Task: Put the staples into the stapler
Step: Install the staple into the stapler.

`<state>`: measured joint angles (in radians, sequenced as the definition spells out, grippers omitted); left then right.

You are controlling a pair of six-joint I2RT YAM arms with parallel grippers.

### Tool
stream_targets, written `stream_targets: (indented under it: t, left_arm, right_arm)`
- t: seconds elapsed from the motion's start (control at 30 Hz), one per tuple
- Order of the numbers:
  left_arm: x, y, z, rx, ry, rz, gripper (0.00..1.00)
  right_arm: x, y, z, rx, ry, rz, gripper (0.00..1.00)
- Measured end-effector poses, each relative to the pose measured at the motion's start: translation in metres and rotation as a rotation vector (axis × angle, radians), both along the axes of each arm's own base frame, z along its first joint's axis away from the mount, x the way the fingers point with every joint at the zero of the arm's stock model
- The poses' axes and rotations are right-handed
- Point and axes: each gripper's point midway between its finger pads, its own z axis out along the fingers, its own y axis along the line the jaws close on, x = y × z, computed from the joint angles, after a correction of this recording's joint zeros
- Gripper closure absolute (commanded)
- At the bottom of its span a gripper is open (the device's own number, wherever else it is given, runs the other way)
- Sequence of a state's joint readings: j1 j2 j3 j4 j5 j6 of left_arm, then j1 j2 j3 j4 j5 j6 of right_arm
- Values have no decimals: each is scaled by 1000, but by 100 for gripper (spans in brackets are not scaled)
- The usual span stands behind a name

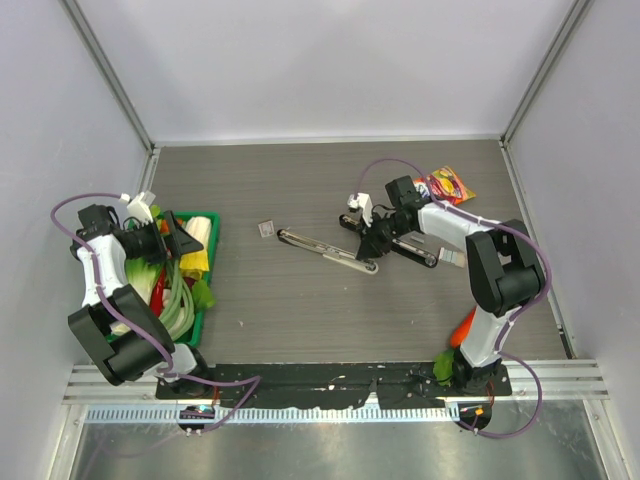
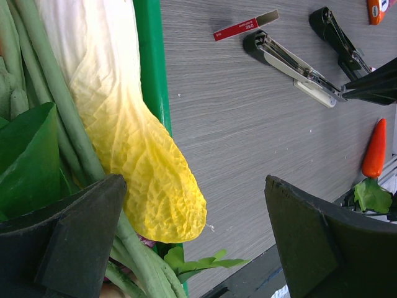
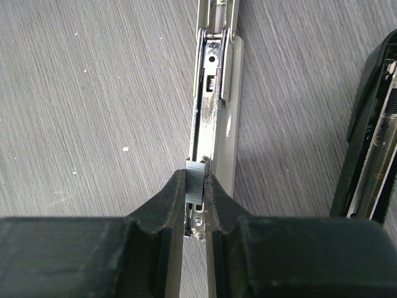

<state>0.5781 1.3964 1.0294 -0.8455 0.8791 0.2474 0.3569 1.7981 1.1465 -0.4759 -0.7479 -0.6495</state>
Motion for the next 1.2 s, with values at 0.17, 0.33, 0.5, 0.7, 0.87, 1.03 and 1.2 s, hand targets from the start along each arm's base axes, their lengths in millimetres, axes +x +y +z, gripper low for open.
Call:
stream_targets:
  t: [0.17, 0.33, 0.5, 0.7, 0.87, 1.03, 1.2]
  left_arm:
    - [0, 0, 0, 0, 0, 0, 0]
    - [0, 0, 0, 0, 0, 0, 0]
    - [0, 0, 0, 0, 0, 0, 0]
    - [0, 0, 0, 0, 0, 0, 0]
    - [0, 0, 0, 0, 0, 0, 0]
    - [0, 0, 0, 0, 0, 0, 0]
    - [0, 0, 0, 0, 0, 0, 0]
  right_arm:
    - [1, 0, 4, 11, 9, -5, 92]
    - [0, -2, 1, 6, 21, -8, 92]
    - [0, -3, -1, -1, 24, -6, 92]
    - [0, -3, -2, -7, 18, -5, 92]
    - [0, -2, -3, -14, 13, 0, 92]
    - [-1, -1, -3, -22, 6, 6, 92]
    - [-1, 2, -6, -49, -14, 19, 92]
